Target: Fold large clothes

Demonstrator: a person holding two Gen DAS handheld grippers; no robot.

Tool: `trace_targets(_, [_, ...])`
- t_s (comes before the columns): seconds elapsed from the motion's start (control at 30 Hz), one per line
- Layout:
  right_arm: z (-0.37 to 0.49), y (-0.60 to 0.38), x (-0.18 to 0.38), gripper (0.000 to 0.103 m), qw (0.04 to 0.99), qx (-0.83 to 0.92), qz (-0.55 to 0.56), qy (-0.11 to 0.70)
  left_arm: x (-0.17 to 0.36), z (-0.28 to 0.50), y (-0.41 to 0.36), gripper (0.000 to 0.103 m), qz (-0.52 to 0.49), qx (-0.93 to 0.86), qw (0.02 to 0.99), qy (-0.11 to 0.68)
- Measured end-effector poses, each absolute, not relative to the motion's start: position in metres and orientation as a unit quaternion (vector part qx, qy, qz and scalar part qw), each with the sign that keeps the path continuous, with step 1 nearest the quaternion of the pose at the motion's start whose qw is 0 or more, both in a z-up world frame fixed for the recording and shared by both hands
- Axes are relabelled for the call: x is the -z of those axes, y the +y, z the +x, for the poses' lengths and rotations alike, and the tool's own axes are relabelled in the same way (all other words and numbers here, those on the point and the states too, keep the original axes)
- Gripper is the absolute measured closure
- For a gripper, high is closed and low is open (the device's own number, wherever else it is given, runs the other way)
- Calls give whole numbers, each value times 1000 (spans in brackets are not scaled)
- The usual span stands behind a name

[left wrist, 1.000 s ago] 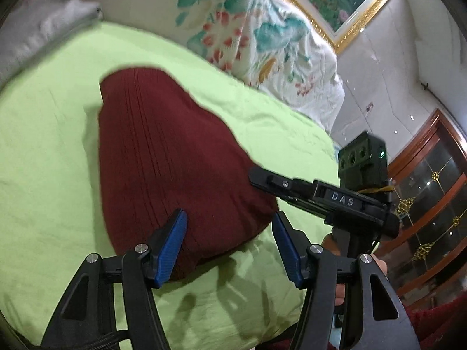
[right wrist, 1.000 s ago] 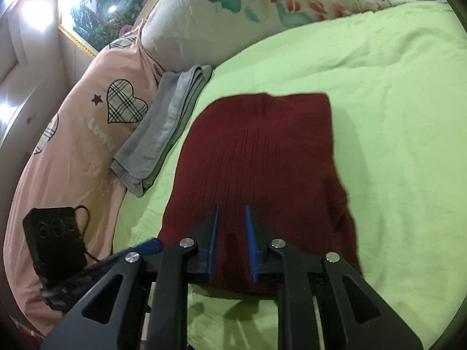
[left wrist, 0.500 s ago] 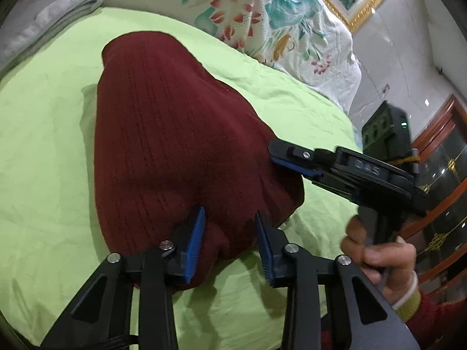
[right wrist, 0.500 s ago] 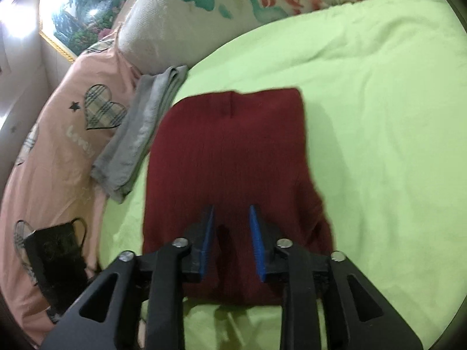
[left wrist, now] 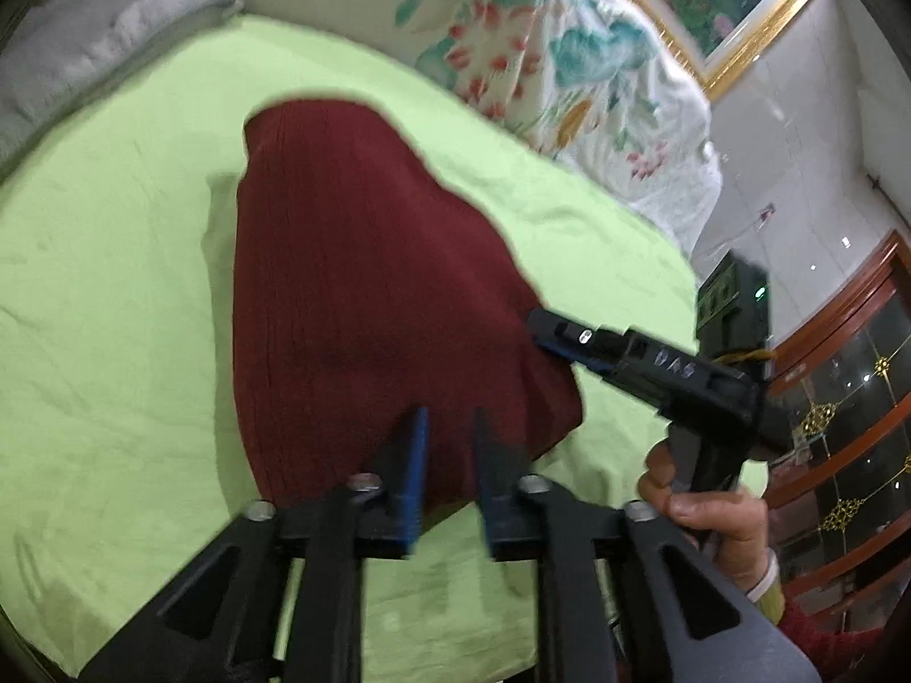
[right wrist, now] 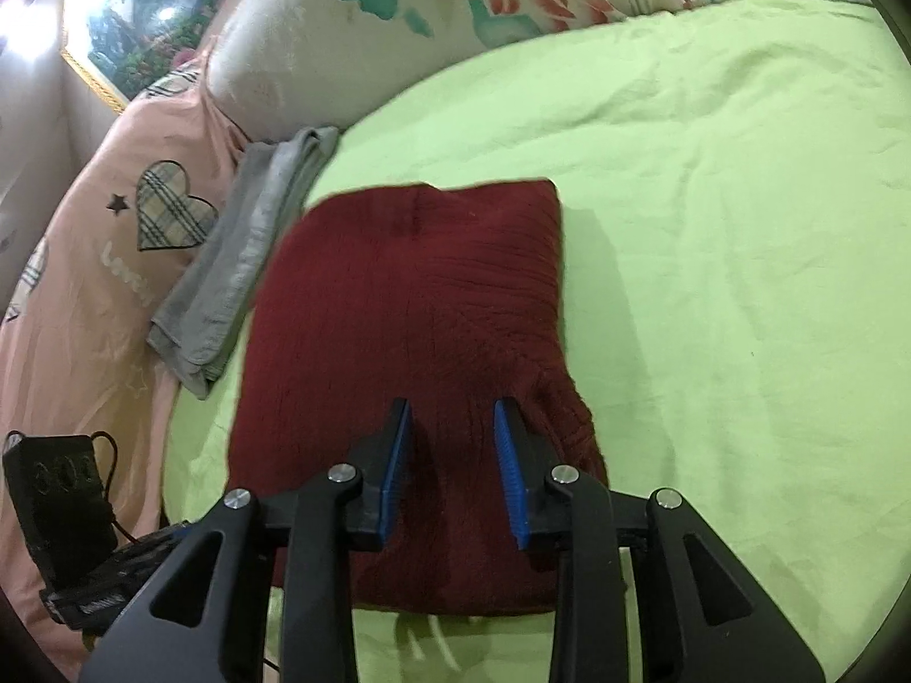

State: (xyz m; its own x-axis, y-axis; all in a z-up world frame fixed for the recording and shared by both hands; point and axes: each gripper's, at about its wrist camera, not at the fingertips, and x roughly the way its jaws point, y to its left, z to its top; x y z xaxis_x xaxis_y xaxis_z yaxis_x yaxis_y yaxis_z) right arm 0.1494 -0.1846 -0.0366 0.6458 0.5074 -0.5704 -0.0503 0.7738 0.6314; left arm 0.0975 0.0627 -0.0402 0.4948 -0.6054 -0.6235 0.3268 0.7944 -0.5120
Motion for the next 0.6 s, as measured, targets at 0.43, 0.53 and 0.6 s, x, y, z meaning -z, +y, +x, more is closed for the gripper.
trace_targets(0.43, [204, -163, 26, 67, 876, -140, 224, 404, 32, 153, 49, 36, -67, 98, 897, 425])
trace_targets(0.53, [213, -173, 53, 60, 864, -121, 239, 427, 42, 161, 38, 35, -50, 99, 892, 438])
trace_targets(0.6, [213, -182, 62, 43, 857, -121, 264, 426, 48, 167, 35, 30, -48, 102, 888, 445])
